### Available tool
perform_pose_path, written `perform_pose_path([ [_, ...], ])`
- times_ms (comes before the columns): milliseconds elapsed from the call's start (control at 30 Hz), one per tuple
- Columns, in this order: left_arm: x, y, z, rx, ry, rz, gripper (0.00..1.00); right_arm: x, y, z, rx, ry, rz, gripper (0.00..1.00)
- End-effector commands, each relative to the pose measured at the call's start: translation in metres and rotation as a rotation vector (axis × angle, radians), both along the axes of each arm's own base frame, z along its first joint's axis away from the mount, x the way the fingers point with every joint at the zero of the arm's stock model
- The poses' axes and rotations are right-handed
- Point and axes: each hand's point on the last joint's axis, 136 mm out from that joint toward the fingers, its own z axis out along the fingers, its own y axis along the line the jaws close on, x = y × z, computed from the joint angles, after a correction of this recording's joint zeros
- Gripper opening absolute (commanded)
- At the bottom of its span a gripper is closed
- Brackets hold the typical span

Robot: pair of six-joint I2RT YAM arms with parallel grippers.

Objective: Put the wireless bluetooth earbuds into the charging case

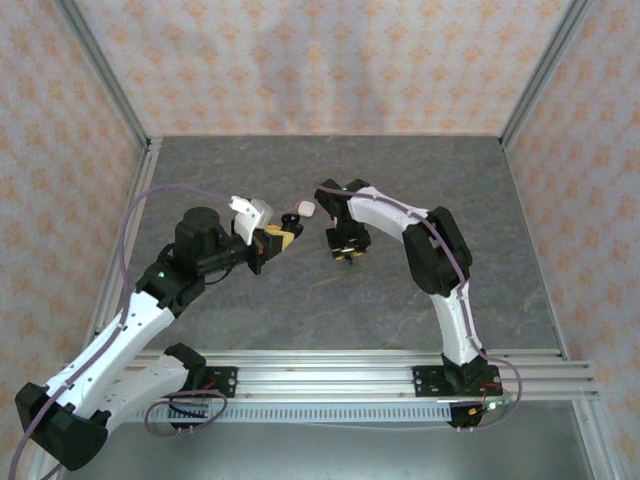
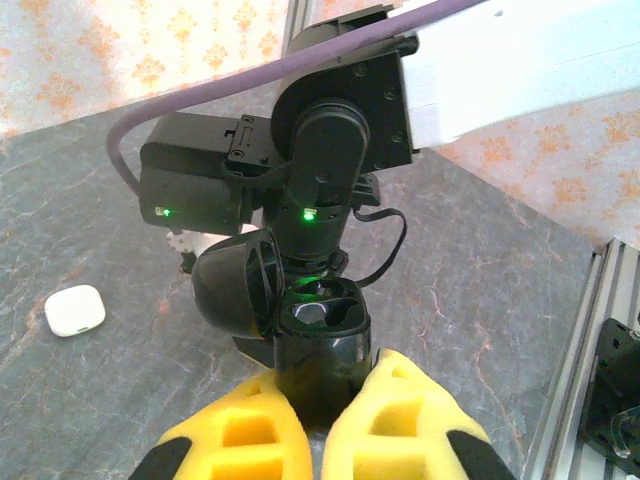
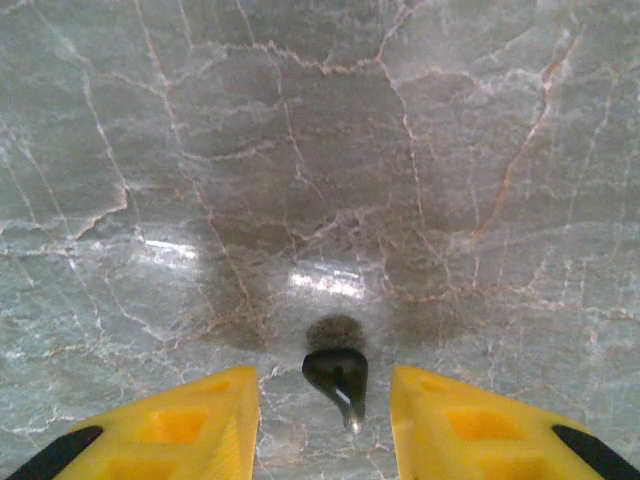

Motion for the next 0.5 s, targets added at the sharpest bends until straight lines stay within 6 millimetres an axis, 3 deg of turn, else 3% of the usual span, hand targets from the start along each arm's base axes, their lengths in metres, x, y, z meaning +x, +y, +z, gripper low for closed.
perform_pose_path([
  [0, -0.0013, -0.0013, 0.0133, -0.015, -0.039, -0.02, 0.0, 0.0004, -0.0059, -0.0089, -0.026, 0.036, 0.006, 0.36],
  [200, -0.0025, -0.0065, 0.0189, -0.055, -0.058, -0.047, 0.0, 0.0005, -0.0073, -0.015, -0.024, 0.056, 0.004, 0.32],
  [467, 0.0007, -0.005, 0.0202, -0.061, -0.1, -0.032, 0.0, -0.0039, -0.009, -0.0103, -0.017, 0.059, 0.011, 0.15],
])
